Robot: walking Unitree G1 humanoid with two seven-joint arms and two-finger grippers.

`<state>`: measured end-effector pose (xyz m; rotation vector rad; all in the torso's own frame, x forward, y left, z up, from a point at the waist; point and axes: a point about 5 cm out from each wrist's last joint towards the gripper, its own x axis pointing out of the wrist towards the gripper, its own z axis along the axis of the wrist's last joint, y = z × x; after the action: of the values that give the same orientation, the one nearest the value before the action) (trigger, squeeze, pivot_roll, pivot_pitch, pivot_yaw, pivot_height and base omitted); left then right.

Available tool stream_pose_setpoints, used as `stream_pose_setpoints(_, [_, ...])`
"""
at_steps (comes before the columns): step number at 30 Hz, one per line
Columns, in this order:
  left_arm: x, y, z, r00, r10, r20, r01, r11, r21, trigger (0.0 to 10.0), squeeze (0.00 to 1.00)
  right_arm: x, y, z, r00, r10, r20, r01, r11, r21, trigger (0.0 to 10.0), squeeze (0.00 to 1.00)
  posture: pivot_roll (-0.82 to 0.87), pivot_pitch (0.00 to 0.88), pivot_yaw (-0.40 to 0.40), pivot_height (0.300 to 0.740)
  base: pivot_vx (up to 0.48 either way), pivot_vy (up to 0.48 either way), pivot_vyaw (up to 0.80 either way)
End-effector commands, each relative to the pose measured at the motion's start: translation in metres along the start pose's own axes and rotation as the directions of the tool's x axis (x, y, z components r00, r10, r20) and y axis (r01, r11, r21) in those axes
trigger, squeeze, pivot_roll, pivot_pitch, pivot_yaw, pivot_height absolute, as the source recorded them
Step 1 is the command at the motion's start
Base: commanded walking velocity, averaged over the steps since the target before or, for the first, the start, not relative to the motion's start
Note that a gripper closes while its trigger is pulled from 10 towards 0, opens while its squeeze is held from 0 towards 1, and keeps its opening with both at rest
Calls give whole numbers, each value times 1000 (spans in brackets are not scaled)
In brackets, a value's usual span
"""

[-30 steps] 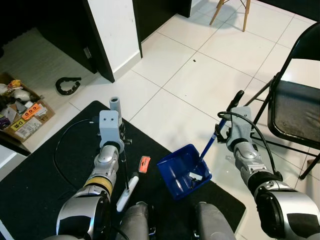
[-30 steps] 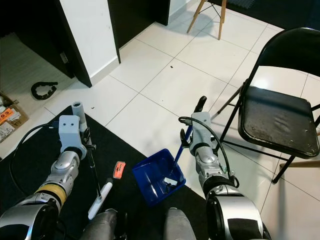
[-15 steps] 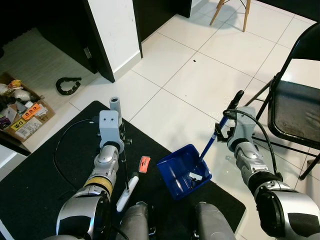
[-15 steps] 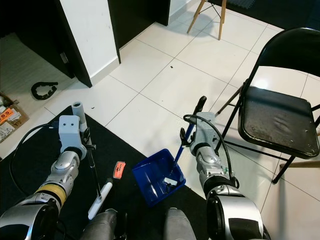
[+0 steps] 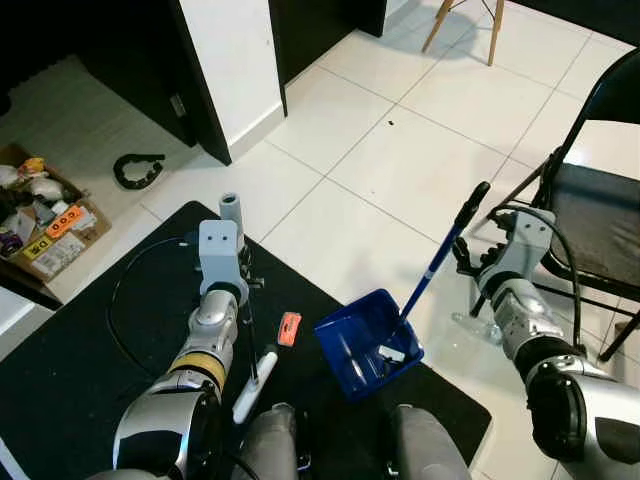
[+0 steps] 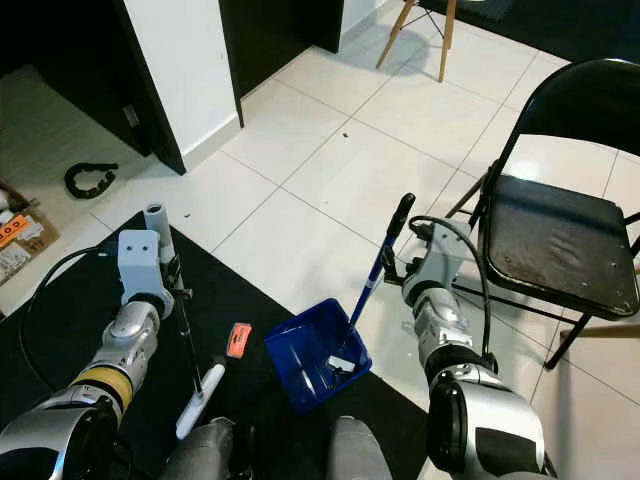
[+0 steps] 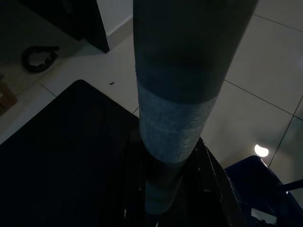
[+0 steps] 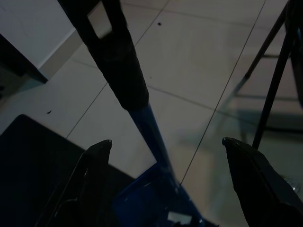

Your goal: Sweep floor

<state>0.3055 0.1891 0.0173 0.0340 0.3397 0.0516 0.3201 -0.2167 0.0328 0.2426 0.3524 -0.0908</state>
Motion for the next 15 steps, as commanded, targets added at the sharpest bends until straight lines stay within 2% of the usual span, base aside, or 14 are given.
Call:
stream_pose_setpoints(1, [-10, -6, -29, 992, -10, -129, 6, 1000, -29, 10000, 0, -3, -7, -8, 998, -7, -59, 10, 999, 49, 10000, 0, -50, 77, -31, 740, 0, 0, 0])
stream_pose_setpoints(6, [-9, -6, -28, 992, -9, -128, 5, 1000, -29, 10000, 0, -4, -12, -10, 995, -16, -101, 23, 997, 72, 10000, 0, -49, 76, -33, 740, 0, 0, 0])
stream_pose_setpoints(15, [-9, -6, -28, 992, -7, -128, 3, 1000, -30, 10000, 0, -5, -9, -20, 984, 10, -180, -8, 1000, 11, 10000, 0, -57, 75, -33, 740, 0, 0, 0])
